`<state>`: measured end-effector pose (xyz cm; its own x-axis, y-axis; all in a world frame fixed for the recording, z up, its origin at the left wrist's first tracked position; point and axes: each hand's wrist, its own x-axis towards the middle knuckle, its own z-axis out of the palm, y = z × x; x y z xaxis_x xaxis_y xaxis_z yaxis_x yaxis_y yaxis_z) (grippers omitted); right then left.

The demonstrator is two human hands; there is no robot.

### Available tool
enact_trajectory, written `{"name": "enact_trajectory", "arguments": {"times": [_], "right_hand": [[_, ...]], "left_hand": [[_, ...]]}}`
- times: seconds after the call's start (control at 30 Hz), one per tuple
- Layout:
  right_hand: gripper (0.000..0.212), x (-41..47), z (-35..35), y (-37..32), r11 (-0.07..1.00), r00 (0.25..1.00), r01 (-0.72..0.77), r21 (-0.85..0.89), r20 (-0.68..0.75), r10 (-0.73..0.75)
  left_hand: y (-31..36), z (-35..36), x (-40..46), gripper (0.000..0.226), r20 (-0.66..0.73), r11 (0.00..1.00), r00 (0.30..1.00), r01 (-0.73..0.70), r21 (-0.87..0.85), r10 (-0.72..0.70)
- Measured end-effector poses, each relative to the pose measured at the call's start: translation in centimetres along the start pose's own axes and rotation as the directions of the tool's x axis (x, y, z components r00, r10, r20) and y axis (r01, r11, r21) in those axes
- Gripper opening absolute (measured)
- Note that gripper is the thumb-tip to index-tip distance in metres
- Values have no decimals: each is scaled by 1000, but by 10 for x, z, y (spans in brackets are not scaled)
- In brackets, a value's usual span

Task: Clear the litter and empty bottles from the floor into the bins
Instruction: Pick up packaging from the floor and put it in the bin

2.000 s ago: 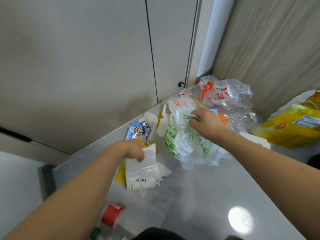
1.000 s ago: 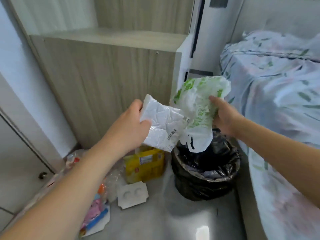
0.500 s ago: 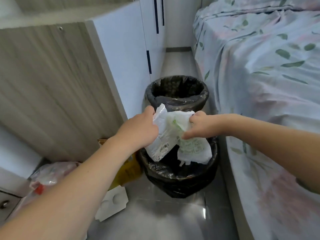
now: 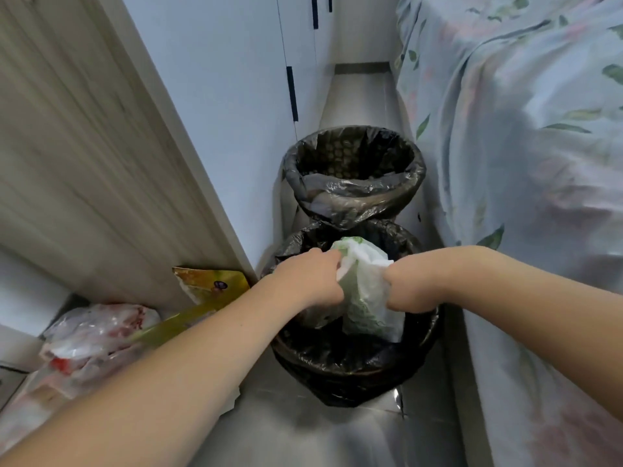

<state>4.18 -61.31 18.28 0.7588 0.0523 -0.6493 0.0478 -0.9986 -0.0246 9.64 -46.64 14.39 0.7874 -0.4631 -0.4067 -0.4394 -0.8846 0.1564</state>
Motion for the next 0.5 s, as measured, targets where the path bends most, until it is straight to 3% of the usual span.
{"name": "enact_trajectory", "arguments": {"times": [0.1, 0.17, 0.23, 0.3, 0.37, 0.43, 0.5], "right_hand": [[31, -2, 2, -2, 985, 993, 42, -165, 114, -23], [34, -2, 4, -7, 981, 978, 27, -192, 209, 14], [37, -1, 3, -6, 961, 962, 101, -259, 273, -28], [38, -2, 1, -5, 925, 949, 174, -339, 309, -65], [40, -1, 2, -5, 921, 940, 162, -354, 340, -35], [41, -4, 2, -8, 898, 921, 222, -379, 383, -66], [40, -2, 2, -8, 880, 908, 261, -397, 409, -85]], "left_hand": [[8, 5, 9, 24, 331, 970, 942, 123, -207, -49], [8, 5, 13, 35, 518, 811, 853, 351, -468, -70], [5, 5, 23, 37, 525, 689, 844, 445, -572, -109], [7, 3, 31, 33, 433, 620, 882, 447, -645, -185], [11, 2, 37, 34, 215, 572, 929, 356, -739, -300], [14, 5, 42, 40, -131, 679, 911, 189, -710, -390], [16, 13, 42, 39, -336, 785, 896, 21, -619, -289]]}}
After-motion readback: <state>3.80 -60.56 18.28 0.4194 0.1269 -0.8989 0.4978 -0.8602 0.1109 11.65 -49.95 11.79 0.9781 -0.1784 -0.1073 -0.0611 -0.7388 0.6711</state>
